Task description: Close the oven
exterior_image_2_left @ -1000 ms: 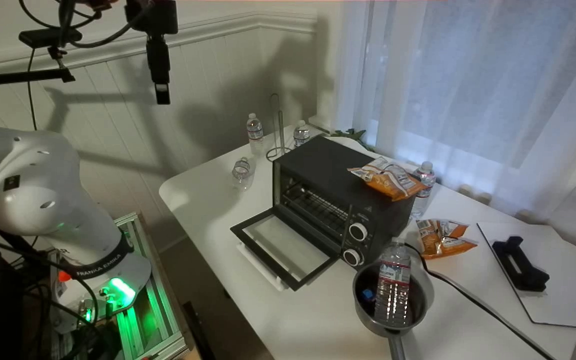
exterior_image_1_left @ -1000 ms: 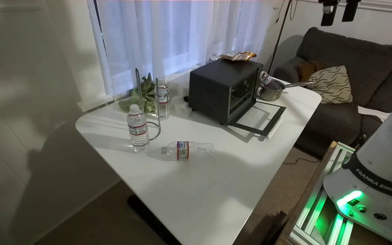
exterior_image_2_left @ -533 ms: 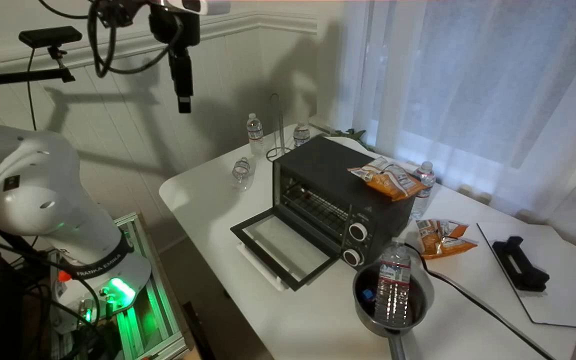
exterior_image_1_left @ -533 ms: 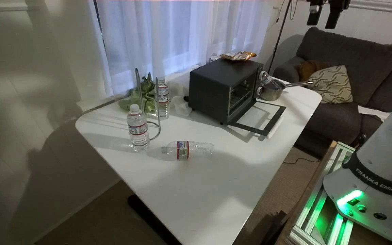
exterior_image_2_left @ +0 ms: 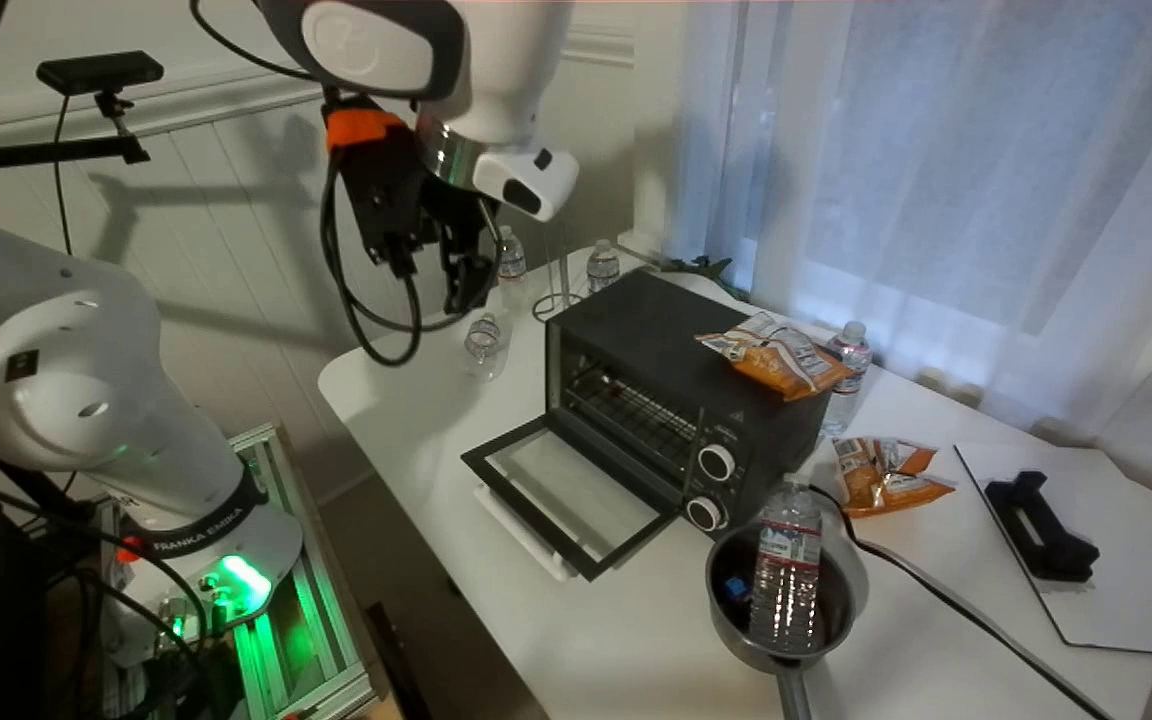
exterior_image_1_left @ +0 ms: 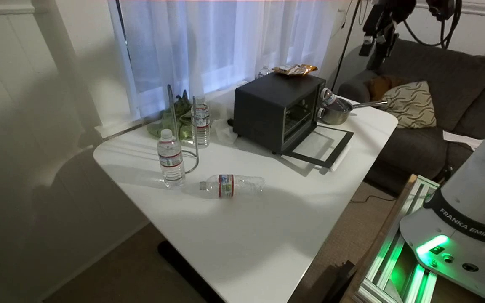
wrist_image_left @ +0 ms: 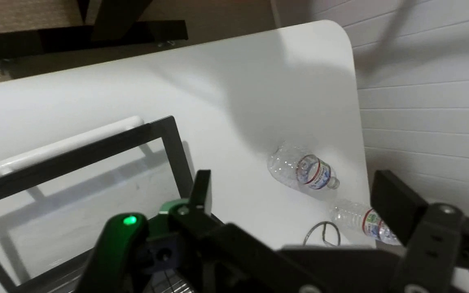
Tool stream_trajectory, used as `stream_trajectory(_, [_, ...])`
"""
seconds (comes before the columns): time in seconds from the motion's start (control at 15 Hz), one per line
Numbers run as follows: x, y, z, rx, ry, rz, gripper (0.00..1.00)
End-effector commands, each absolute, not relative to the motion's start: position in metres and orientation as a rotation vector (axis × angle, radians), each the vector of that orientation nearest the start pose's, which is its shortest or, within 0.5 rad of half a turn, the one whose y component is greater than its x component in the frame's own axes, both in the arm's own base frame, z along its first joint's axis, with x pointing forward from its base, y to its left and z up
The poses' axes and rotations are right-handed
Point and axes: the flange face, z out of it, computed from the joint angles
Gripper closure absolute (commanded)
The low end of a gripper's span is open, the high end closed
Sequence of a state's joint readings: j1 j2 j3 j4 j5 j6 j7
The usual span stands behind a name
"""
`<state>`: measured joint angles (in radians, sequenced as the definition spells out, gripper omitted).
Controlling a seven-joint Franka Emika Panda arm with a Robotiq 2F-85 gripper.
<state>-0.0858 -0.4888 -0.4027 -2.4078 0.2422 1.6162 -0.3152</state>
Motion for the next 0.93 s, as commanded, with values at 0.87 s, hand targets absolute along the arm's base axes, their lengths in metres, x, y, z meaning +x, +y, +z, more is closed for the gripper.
stream_trajectory(0.87, [0.327,-0.345,0.289,-2.176,0.443,0.115,0.0])
